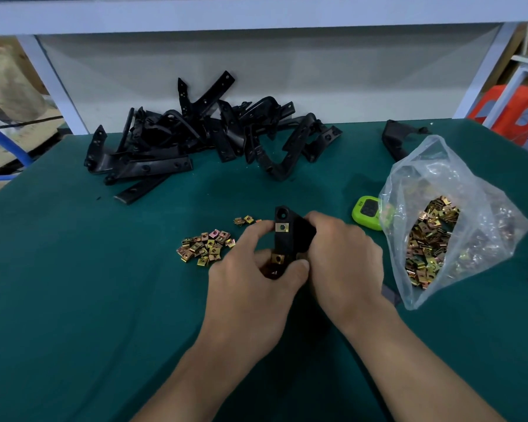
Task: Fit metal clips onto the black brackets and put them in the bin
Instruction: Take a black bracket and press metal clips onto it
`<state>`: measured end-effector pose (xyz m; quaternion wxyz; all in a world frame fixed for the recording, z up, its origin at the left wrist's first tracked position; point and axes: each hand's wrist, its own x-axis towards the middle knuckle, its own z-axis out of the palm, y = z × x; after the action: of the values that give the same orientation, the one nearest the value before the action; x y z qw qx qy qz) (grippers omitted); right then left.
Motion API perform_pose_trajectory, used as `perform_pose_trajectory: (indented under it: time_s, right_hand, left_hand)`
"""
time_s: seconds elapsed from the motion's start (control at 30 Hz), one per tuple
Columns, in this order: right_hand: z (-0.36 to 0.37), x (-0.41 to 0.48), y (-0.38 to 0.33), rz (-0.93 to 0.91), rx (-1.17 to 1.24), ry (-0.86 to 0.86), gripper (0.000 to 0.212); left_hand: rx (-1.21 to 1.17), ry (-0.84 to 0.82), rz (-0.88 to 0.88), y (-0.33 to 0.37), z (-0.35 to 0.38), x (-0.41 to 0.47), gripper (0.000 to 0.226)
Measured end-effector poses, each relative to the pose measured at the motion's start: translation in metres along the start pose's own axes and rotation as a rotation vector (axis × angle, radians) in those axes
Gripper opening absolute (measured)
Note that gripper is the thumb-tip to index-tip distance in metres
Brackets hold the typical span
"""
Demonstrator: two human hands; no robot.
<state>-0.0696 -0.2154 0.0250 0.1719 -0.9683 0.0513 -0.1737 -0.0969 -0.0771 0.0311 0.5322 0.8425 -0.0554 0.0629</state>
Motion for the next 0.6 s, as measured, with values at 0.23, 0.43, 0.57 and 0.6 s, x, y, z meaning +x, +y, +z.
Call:
perform_pose_trajectory:
  time_s: [0.23, 0.43, 0.57, 0.6]
  right_hand:
    - [0.005, 0.000, -0.002, 0.039, 0.009, -0.034, 0.015]
    - [0.007, 0.001, 0.000, 0.029, 0.039, 0.000, 0.022]
    - [0.009, -0.001, 0.001, -0.046, 0.074, -0.010, 0.039]
    - [0.010, -0.002, 0.001, -0.070, 0.078, -0.032, 0.054]
  left_hand:
    - [0.130, -0.010, 0.072, -0.002, 0.006, -0.002, 0.075]
    - [0.089, 0.035, 0.104, -0.010, 0.010, 0.000, 0.077]
    - [0.058, 0.082, 0.074, -0.014, 0.011, 0.008, 0.061]
    - [0.043, 0.091, 0.040, -0.017, 0.011, 0.011, 0.053]
